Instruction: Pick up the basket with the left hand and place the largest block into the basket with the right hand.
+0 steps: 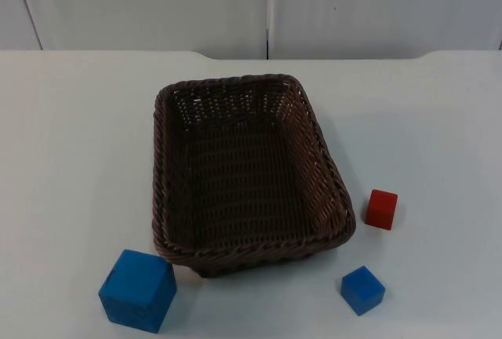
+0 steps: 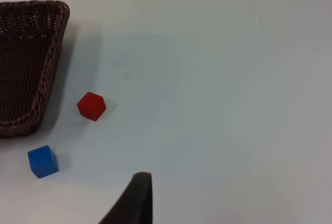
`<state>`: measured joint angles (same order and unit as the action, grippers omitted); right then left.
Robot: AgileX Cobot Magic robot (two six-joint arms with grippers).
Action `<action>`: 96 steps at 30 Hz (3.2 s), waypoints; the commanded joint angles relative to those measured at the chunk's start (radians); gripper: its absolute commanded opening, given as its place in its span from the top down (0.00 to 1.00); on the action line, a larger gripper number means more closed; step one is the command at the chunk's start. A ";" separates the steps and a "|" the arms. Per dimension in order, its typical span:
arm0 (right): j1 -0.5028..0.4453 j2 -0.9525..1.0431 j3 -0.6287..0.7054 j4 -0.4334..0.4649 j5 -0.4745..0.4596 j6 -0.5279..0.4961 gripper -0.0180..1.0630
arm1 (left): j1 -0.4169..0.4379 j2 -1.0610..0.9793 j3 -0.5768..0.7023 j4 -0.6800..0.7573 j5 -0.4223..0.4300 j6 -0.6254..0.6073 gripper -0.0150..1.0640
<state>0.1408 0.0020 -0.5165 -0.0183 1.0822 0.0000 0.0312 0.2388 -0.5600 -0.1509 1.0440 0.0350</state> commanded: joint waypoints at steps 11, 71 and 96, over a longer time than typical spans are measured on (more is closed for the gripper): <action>-0.006 -0.002 0.003 0.004 -0.003 -0.011 0.01 | 0.001 0.137 -0.006 -0.129 -0.212 0.064 0.01; -0.006 -0.002 0.003 0.002 -0.003 -0.011 0.01 | -0.107 1.155 -0.353 -0.563 -0.383 0.586 0.01; -0.006 -0.002 0.003 0.004 -0.003 -0.011 0.01 | -0.234 1.626 -0.532 -0.529 -0.430 0.433 0.01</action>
<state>0.1408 0.0020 -0.5165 -0.0183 1.0822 0.0000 -0.1902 1.8403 -1.0740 -0.6730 0.6312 0.4888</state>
